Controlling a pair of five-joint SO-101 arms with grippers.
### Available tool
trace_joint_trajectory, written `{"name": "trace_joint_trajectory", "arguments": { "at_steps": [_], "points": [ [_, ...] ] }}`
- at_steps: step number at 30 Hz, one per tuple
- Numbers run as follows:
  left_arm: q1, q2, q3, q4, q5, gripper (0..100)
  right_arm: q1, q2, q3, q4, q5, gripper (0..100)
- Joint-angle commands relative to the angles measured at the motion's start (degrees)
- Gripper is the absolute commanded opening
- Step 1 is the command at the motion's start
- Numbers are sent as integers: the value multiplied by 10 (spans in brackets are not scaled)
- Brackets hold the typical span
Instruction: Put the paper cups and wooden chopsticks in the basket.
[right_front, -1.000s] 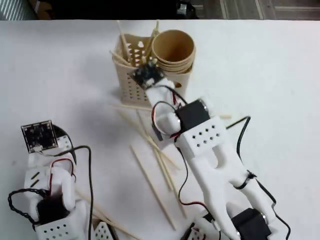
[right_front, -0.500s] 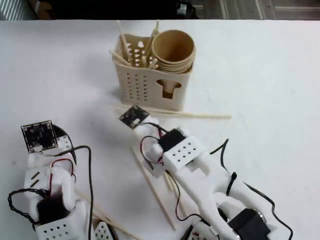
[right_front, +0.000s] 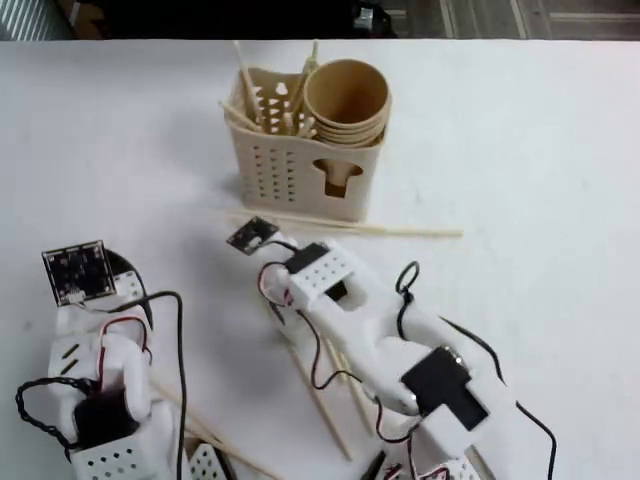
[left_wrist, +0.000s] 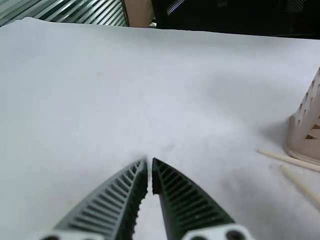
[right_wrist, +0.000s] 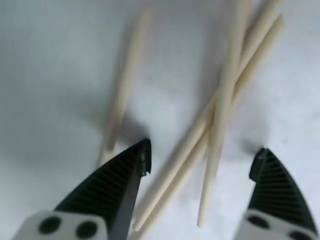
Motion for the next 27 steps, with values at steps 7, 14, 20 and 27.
{"name": "trace_joint_trajectory", "arguments": {
  "at_steps": [7, 14, 20, 27],
  "points": [
    [0, -8, -3, 3, -5, 39, -1, 30, -16, -42, 5, 87],
    [0, -8, -3, 3, -5, 39, -1, 29, -3, -44, 5, 33],
    [0, -8, -3, 3, -5, 39, -11, -11, 25, -48, 5, 18],
    [0, -8, -3, 3, -5, 39, -8, -190, 98, -47, 5, 18]
  ]
}}
